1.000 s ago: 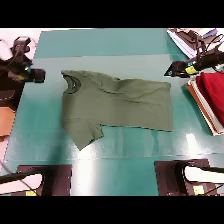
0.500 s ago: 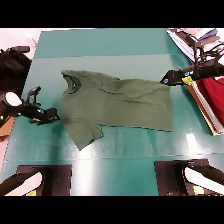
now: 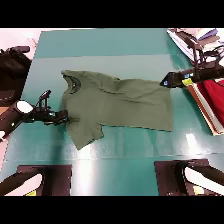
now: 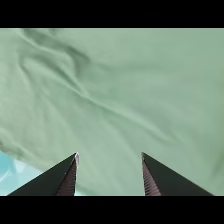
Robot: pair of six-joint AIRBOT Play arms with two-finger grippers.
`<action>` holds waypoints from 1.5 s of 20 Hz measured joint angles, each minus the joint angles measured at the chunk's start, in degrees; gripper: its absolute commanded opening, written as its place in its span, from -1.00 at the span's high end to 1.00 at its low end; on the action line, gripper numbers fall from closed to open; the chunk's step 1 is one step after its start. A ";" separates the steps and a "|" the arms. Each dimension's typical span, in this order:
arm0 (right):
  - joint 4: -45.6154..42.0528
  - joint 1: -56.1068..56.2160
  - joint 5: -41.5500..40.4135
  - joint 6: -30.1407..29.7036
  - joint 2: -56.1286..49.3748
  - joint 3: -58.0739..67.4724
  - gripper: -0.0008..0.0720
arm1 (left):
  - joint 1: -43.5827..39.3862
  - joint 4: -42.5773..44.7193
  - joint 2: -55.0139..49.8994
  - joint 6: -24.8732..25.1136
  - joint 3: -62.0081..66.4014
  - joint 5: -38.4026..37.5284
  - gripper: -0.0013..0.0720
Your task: Fold the shirts.
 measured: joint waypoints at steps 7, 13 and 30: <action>-5.44 -19.76 5.97 0.02 4.22 -20.61 -0.63 | -1.55 3.45 -0.09 0.87 6.49 -3.50 0.88; -1.01 -27.02 3.45 -1.57 4.79 -33.68 -0.54 | -1.70 3.93 -0.11 1.20 7.69 -3.76 0.88; 4.15 -9.18 -6.21 -3.10 17.70 -3.69 0.92 | -1.73 4.35 19.78 1.03 34.67 -6.75 0.89</action>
